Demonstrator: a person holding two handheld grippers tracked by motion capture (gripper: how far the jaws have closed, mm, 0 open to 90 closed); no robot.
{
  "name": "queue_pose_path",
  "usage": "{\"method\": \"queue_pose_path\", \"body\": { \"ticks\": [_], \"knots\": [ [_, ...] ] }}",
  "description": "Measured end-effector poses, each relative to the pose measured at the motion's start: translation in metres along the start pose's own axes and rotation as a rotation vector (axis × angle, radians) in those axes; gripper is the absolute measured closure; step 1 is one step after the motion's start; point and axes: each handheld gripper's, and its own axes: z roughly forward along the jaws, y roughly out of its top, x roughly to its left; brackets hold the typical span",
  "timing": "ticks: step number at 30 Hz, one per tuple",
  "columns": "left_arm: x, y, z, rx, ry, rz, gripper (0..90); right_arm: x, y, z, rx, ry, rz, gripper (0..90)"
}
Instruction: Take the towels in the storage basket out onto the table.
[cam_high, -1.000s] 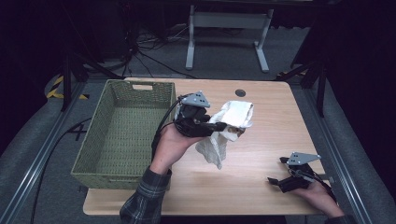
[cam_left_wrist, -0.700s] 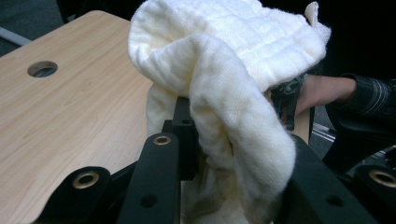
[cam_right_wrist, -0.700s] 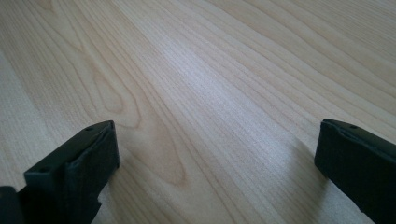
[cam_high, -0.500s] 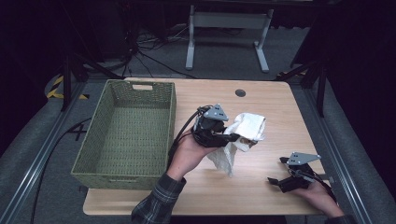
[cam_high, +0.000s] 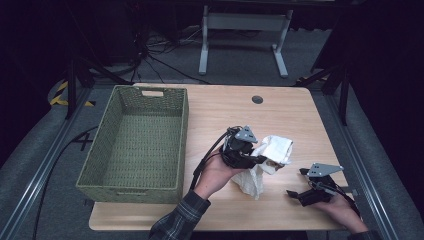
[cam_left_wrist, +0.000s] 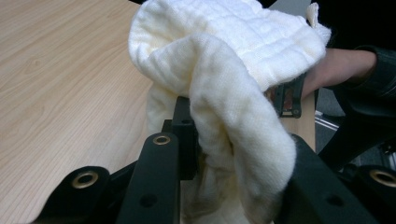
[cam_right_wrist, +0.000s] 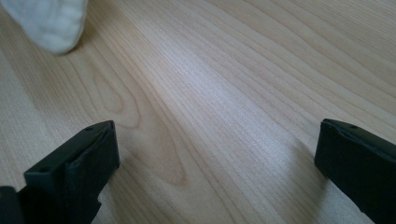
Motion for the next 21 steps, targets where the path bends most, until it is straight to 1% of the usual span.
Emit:
{"method": "queue_pose_path", "body": {
  "ticks": [2, 3, 4, 5, 6, 9, 10, 12, 13, 14, 15, 17, 19, 20, 21],
  "knots": [
    [0.001, -0.002, 0.005, 0.004, -0.008, 0.001, 73.4, 0.000, 0.000, 0.000, 0.000, 0.000, 0.000, 0.1],
    [0.001, -0.002, 0.005, 0.004, -0.008, 0.001, 73.4, 0.000, 0.000, 0.000, 0.000, 0.000, 0.000, 0.1],
    [0.001, -0.005, 0.010, -0.001, -0.005, -0.001, 73.4, 0.000, 0.000, 0.000, 0.000, 0.000, 0.000, 0.1],
    [0.002, -0.007, 0.014, 0.015, -0.007, 0.006, 73.4, 0.000, 0.000, 0.000, -0.001, 0.001, 0.000, 0.1],
    [0.004, -0.009, 0.017, 0.010, -0.005, 0.010, 73.4, 0.000, 0.000, 0.000, 0.000, 0.000, 0.000, 0.1],
    [0.008, -0.014, 0.023, 0.019, -0.017, -0.003, 73.3, 0.000, 0.000, 0.000, -0.001, -0.001, -0.002, 0.1],
    [0.009, -0.016, 0.026, 0.013, -0.017, -0.006, 73.3, 0.000, 0.000, 0.000, -0.001, -0.001, -0.002, 0.1],
    [0.012, -0.020, 0.031, 0.028, -0.021, -0.011, 73.3, 0.000, 0.000, 0.000, -0.001, -0.001, -0.002, 0.1],
    [0.013, -0.022, 0.034, 0.023, -0.021, -0.012, 73.3, 0.000, 0.000, 0.000, -0.002, 0.000, -0.001, 0.1],
    [0.015, -0.025, 0.037, 0.032, -0.019, -0.009, 73.3, 0.000, 0.000, 0.000, -0.001, -0.001, -0.002, 0.1],
    [0.017, -0.028, 0.041, 0.033, -0.020, -0.017, 73.2, 0.000, 0.000, 0.000, -0.001, -0.001, -0.002, 0.1],
    [0.020, -0.032, 0.046, 0.050, -0.020, -0.028, 73.2, 0.000, 0.000, 0.000, -0.001, -0.001, -0.002, 0.1],
    [0.022, -0.034, 0.048, 0.049, -0.016, -0.031, 73.2, 0.000, 0.000, 0.000, -0.001, 0.000, -0.002, 0.1],
    [0.024, -0.037, 0.051, 0.055, -0.019, -0.042, 73.2, 0.000, 0.000, 0.000, -0.001, 0.000, -0.002, 0.1],
    [0.027, -0.038, 0.052, 0.075, -0.012, -0.033, 73.1, 0.000, 0.000, 0.000, -0.001, 0.000, -0.002, 0.1]
  ]
}}
